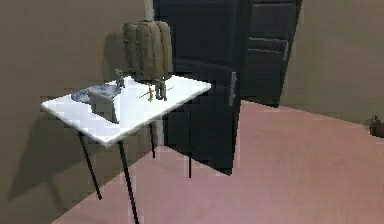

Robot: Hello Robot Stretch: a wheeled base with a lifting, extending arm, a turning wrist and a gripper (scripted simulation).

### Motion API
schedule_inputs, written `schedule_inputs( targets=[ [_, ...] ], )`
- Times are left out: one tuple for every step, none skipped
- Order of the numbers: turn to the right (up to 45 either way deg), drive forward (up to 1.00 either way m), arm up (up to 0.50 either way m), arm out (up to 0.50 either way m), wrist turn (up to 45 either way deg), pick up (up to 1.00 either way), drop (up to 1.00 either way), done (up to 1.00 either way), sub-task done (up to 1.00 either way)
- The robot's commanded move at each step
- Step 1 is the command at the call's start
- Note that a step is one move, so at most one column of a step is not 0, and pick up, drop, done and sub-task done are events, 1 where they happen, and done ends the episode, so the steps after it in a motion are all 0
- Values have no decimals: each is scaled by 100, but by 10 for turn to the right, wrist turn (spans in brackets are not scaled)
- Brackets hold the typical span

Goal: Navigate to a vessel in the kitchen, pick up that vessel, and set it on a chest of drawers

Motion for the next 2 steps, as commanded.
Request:
schedule_inputs(
  targets=[
    [0, 30, 0, 0, 0, 0, 0, 0, 0],
    [330, 0, 0, 0, 0, 0, 0, 0, 0]
  ],
)
